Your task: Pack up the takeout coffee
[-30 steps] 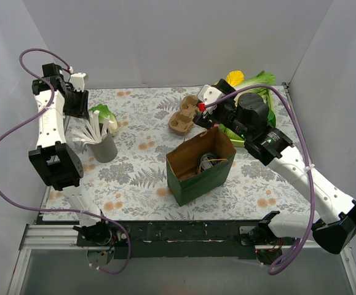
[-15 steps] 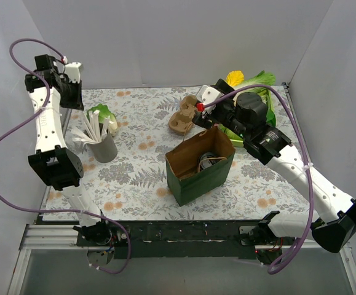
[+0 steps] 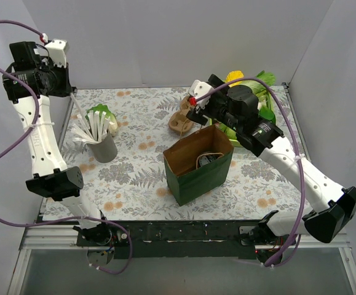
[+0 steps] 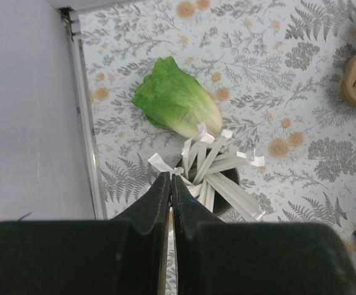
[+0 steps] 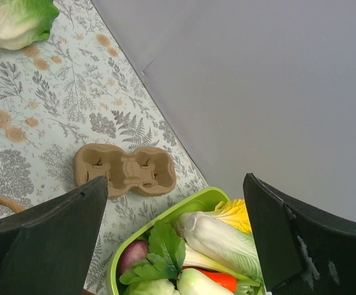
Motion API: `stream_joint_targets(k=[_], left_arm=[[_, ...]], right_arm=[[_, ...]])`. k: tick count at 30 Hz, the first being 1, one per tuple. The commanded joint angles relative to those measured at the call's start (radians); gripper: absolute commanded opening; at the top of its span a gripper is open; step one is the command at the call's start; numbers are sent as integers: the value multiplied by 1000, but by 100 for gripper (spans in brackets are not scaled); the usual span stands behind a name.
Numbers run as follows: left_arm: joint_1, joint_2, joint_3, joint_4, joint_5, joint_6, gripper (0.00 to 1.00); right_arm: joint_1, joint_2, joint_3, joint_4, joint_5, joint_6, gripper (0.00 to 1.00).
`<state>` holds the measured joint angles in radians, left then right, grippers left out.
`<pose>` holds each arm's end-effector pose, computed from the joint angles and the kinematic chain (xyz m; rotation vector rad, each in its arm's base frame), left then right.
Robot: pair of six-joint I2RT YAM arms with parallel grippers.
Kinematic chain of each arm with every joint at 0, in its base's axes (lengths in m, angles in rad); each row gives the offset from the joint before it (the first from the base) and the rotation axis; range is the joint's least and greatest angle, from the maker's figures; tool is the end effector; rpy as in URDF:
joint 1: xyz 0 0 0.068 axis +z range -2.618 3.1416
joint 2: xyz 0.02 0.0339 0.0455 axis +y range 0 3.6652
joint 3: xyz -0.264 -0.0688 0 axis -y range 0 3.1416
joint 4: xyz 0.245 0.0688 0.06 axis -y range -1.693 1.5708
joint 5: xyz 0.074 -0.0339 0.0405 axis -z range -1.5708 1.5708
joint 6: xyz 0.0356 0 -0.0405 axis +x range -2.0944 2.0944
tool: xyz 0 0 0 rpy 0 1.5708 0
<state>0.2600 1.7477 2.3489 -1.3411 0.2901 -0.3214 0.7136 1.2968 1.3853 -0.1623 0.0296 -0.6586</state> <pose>0.3065 0.0710 0.4885 -0.5162 2.2416 -0.3662 0.2249 0.1933 0.4410 -1.0243 1.2867 0.0177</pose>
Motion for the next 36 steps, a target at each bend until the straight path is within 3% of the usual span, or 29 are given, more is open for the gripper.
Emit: stream_joint_targets(k=[1, 7, 10, 11, 15, 16, 22, 27, 32, 36], left_arm=[[1, -86, 88, 38, -31, 10, 0], [1, -244, 15, 389, 94, -73, 0], [-2, -293, -65, 555, 389, -143, 0], [-1, -292, -68, 622, 584, -183, 0], [-25, -214, -53, 852, 901, -532, 0], [-69, -177, -46, 871, 915, -569, 0], [-246, -143, -98, 875, 971, -585, 0], [-407, -145, -115, 708, 974, -471, 0], [-473, -197, -154, 487, 920, -337, 0], [-490, -249, -175, 422, 880, -300, 0]], right_arm=[[-6, 22, 75, 20, 10, 4, 98], [-29, 41, 146, -3, 36, 60, 98], [-46, 39, 176, 12, 61, 92, 98], [-60, 39, 182, 18, 69, 126, 98], [-114, 42, 230, 30, 133, 224, 98], [-124, 44, 238, 27, 148, 238, 98], [-223, 44, 267, -32, 182, 307, 97], [-267, 18, 258, -85, 173, 310, 97], [-290, -19, 219, -94, 173, 301, 97], [-296, -30, 202, -106, 155, 310, 97]])
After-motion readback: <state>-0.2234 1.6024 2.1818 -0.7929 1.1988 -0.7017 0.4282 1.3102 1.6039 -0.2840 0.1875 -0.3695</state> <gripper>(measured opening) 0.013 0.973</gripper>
